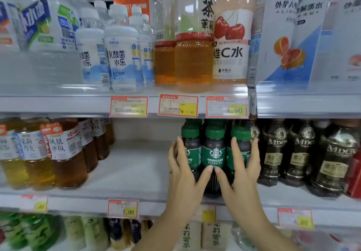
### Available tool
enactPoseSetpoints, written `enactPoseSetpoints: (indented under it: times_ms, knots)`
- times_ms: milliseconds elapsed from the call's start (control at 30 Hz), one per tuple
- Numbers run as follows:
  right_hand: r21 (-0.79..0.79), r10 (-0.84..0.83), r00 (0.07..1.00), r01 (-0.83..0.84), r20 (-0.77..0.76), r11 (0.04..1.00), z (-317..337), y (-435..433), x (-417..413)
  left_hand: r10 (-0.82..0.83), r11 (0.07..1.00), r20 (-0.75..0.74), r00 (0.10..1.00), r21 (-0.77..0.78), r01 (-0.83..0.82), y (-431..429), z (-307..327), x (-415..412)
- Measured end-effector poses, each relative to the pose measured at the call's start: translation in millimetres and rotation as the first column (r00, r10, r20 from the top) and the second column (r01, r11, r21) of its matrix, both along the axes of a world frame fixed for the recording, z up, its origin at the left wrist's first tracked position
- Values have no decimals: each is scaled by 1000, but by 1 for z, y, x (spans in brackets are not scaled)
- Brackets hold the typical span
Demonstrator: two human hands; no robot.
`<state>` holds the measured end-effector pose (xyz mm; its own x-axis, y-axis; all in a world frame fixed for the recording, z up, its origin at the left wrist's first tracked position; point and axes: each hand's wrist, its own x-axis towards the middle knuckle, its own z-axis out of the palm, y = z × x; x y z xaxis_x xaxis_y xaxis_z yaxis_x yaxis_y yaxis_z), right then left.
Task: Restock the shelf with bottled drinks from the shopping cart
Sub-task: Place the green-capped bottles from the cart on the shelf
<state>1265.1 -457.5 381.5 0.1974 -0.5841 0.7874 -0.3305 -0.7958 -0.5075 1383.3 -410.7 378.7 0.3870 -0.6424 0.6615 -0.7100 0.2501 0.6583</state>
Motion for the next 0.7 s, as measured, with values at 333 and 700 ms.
enactPoseSetpoints:
  times_ms: [333, 700]
  knots:
    - [-248, 193, 962, -238, -191, 939, -45, 66, 19, 200, 975, 165, 966, -128, -180, 97, -58, 35]
    - [311, 705, 429, -681, -565, 663, -199, 198, 151, 742, 614, -63, 667, 463, -639, 335, -256, 71]
